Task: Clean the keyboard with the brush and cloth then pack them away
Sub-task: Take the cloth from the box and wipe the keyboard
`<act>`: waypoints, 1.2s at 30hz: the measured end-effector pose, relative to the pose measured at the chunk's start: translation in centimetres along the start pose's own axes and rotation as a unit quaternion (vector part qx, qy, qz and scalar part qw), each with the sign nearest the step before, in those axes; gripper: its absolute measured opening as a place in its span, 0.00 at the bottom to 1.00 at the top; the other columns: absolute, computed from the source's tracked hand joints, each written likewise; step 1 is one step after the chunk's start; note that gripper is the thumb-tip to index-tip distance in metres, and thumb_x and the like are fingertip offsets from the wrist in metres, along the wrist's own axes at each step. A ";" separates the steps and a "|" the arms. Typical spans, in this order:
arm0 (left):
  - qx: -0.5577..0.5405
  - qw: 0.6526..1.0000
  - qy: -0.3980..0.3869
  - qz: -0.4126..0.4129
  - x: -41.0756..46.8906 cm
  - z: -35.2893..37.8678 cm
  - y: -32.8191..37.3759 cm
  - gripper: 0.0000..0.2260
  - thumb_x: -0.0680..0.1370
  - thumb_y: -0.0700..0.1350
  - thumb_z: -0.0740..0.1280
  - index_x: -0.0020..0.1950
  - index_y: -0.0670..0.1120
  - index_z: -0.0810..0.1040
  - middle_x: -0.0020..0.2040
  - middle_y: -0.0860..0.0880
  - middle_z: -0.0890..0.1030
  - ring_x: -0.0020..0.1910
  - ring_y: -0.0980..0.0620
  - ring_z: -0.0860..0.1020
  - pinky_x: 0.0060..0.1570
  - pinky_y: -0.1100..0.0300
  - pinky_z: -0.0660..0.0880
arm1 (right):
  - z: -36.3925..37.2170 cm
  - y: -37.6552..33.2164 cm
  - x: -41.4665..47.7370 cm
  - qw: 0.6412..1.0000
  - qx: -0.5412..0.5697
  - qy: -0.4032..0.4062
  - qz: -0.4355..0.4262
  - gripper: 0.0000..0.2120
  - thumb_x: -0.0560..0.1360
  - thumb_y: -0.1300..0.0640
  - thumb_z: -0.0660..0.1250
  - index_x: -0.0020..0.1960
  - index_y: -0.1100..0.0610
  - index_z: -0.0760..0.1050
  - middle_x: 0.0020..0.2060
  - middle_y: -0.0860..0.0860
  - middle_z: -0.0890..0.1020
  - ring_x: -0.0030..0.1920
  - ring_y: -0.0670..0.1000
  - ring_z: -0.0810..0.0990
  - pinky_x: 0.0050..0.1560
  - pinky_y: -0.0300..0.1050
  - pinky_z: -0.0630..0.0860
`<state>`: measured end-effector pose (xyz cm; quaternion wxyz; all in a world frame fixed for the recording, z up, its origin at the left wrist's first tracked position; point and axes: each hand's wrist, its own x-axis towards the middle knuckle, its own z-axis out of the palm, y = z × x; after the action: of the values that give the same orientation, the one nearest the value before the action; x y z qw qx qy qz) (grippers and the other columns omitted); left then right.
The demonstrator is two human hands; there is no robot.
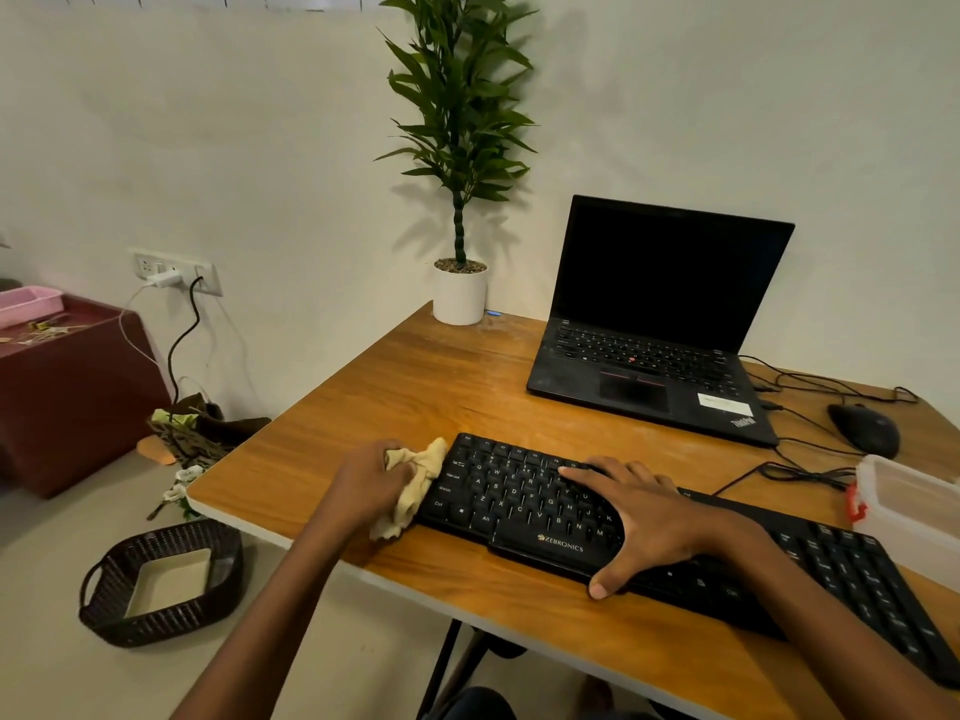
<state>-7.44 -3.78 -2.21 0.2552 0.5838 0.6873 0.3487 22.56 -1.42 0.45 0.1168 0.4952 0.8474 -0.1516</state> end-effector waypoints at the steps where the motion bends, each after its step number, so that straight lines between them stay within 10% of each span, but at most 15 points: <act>1: -0.005 1.000 -0.005 -0.013 0.8 0.2 0.5 0.03 0.79 0.41 0.63 0.51 0.46 0.75 0.39 0.49 0.76 0.35 0.58 0.72 0.32 0.65 0.66 | -0.1 0.1 0.0 1.000 0.002 0.000 0.000 0.56 0.58 0.32 0.73 0.73 0.36 0.39 0.74 0.44 0.41 0.73 0.55 0.45 0.72 0.59 0.46; 6: -0.095 0.993 -0.005 -0.071 5.2 2.1 2.6 0.13 0.80 0.40 0.61 0.63 0.40 0.74 0.55 0.42 0.79 0.51 0.46 0.77 0.49 0.54 0.76 | 0.2 0.2 0.0 1.000 0.005 -0.002 0.004 0.56 0.58 0.32 0.73 0.73 0.36 0.39 0.74 0.44 0.41 0.74 0.55 0.43 0.72 0.62 0.45; 14: -0.220 0.963 -0.126 -0.088 -0.1 -1.3 1.4 0.16 0.81 0.55 0.56 0.50 0.45 0.77 0.46 0.43 0.80 0.43 0.49 0.77 0.40 0.58 0.73 | 0.3 0.2 0.3 1.000 0.001 -0.003 0.003 0.57 0.57 0.31 0.72 0.73 0.35 0.38 0.74 0.43 0.41 0.74 0.55 0.44 0.72 0.61 0.46; 23: -0.039 0.994 -0.091 -0.046 5.5 0.9 3.2 0.08 0.73 0.41 0.71 0.36 0.47 0.76 0.37 0.51 0.77 0.38 0.55 0.74 0.34 0.64 0.69 | 0.2 0.0 0.0 1.000 0.003 0.000 0.006 0.56 0.58 0.33 0.73 0.73 0.36 0.39 0.75 0.44 0.41 0.74 0.55 0.43 0.72 0.62 0.44; 36: 0.026 0.986 -0.162 -0.027 2.2 -1.3 0.7 0.04 0.75 0.43 0.70 0.43 0.47 0.76 0.37 0.52 0.76 0.32 0.59 0.71 0.28 0.69 0.66 | 0.1 -0.2 0.3 1.000 -0.030 0.009 0.001 0.57 0.57 0.30 0.72 0.73 0.36 0.37 0.74 0.44 0.44 0.73 0.55 0.48 0.72 0.59 0.51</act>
<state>-8.40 -1.82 -0.72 0.3572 0.6199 0.6616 0.2244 22.28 -1.31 0.33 0.1240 0.4937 0.8521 -0.1218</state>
